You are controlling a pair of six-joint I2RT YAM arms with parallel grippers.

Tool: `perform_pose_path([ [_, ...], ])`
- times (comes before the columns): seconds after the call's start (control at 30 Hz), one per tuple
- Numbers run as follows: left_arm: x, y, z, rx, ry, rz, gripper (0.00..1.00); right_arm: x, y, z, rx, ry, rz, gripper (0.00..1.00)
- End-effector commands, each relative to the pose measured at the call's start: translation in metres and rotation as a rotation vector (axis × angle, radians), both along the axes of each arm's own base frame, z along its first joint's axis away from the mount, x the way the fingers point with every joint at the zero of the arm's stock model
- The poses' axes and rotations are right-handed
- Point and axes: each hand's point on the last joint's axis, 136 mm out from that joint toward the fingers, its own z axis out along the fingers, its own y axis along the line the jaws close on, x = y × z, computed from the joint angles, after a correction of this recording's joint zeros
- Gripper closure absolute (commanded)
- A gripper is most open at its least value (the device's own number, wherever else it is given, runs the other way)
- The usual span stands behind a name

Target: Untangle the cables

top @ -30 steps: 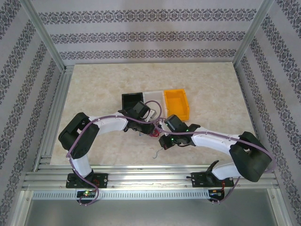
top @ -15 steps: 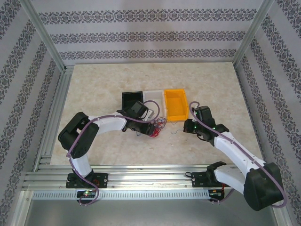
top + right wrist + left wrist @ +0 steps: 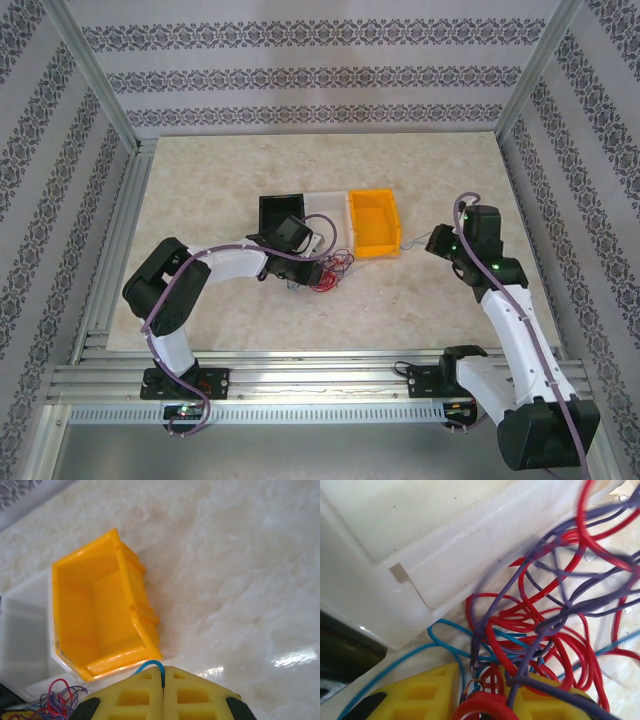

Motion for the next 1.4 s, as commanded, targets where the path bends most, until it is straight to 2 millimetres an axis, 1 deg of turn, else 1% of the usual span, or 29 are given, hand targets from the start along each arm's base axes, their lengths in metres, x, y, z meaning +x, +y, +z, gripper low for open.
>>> perform_pose_path([
  [0.0,-0.005,0.014,-0.013,0.044,0.026,0.015,0.73,0.0,-0.027,0.035,-0.078,-0.076,-0.082,1.0],
  [0.2,-0.01,0.019,-0.018,0.064,0.039,0.011,0.73,0.0,-0.052,0.078,-0.122,-0.16,-0.147,1.0],
  [0.33,-0.011,0.022,-0.02,0.077,0.042,0.013,0.73,-0.003,-0.075,0.1,-0.171,-0.193,-0.223,1.0],
  [0.4,-0.012,0.024,-0.022,0.083,0.042,0.015,0.74,-0.005,-0.085,0.107,-0.2,-0.193,-0.261,1.0],
  [0.57,-0.014,0.024,-0.022,0.085,0.05,0.015,0.73,-0.01,-0.109,0.118,-0.254,-0.19,-0.349,1.0],
  [0.67,-0.015,0.026,-0.023,0.091,0.051,0.012,0.74,-0.012,-0.116,0.121,-0.264,-0.186,-0.382,1.0],
  [0.8,-0.018,0.032,-0.028,0.119,0.06,0.013,0.83,-0.017,-0.132,0.125,-0.265,-0.167,-0.451,1.0],
  [0.93,-0.024,0.043,-0.034,0.146,0.077,0.035,0.93,-0.02,-0.148,0.135,-0.265,-0.157,-0.513,1.0],
  [1.0,-0.028,0.05,-0.036,0.157,0.087,0.052,0.95,-0.019,-0.156,0.14,-0.263,-0.156,-0.538,1.0],
  [1.13,-0.035,0.063,-0.039,0.18,0.106,0.091,0.95,-0.016,-0.17,0.15,-0.237,-0.164,-0.582,1.0],
  [1.17,-0.037,0.064,-0.04,0.177,0.115,0.103,0.92,-0.015,-0.173,0.151,-0.228,-0.167,-0.586,1.0],
  [1.23,-0.041,0.068,-0.041,0.169,0.13,0.123,0.78,-0.013,-0.177,0.152,-0.206,-0.172,-0.596,1.0],
  [1.27,-0.043,0.068,-0.041,0.166,0.137,0.127,0.74,-0.01,-0.176,0.152,-0.194,-0.177,-0.59,1.0],
  [1.37,-0.046,0.065,-0.042,0.141,0.153,0.136,0.58,-0.005,-0.172,0.145,-0.162,-0.173,-0.568,1.0],
])
